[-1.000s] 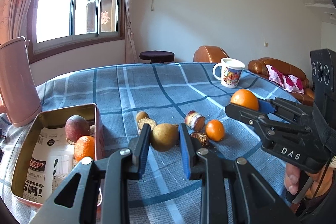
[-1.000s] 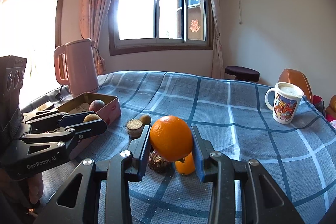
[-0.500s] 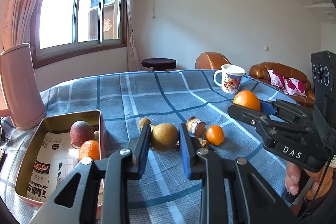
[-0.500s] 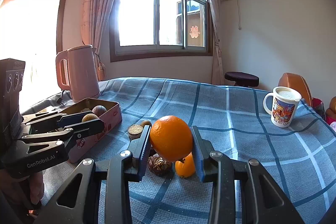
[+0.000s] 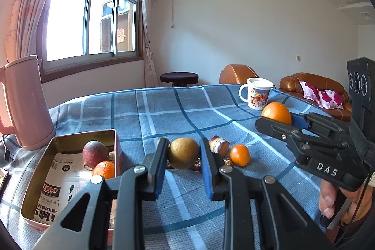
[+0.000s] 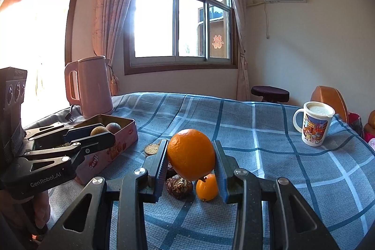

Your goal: Organize fruits

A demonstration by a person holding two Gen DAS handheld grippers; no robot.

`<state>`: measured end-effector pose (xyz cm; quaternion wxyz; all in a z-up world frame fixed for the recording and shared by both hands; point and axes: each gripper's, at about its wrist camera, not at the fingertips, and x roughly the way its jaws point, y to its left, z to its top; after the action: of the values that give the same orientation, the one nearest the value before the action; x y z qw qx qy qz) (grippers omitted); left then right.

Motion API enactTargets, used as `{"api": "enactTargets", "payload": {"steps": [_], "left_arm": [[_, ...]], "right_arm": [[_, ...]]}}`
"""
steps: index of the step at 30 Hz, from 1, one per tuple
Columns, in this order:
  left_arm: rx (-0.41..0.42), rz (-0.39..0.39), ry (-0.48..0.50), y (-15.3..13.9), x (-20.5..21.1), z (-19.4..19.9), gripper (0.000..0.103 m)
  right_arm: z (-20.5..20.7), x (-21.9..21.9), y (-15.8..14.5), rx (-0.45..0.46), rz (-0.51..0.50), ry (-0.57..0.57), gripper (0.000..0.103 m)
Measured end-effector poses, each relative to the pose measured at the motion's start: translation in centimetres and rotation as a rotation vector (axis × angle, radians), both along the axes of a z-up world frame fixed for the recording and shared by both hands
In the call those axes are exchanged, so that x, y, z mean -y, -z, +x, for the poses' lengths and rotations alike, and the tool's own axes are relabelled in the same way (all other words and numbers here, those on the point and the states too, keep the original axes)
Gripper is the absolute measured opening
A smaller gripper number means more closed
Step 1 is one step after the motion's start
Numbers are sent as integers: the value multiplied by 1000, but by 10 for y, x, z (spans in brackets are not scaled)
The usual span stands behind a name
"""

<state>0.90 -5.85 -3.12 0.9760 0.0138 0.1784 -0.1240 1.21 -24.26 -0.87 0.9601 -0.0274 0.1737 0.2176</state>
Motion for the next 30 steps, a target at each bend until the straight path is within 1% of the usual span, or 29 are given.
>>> {"api": "enactTargets", "payload": {"steps": [18,23,30], "left_arm": [[63,3,-16,-4,0,-12,28],[65,3,-17,-4,0,-11,28],[61,0,-21,-4,-2,-12,28]], "right_arm": [[-14,3,-4,74,15,-7,38],[-18,3,-6,100,19,-7,38],[-17,1,-6,102,18,-17,38]]}}
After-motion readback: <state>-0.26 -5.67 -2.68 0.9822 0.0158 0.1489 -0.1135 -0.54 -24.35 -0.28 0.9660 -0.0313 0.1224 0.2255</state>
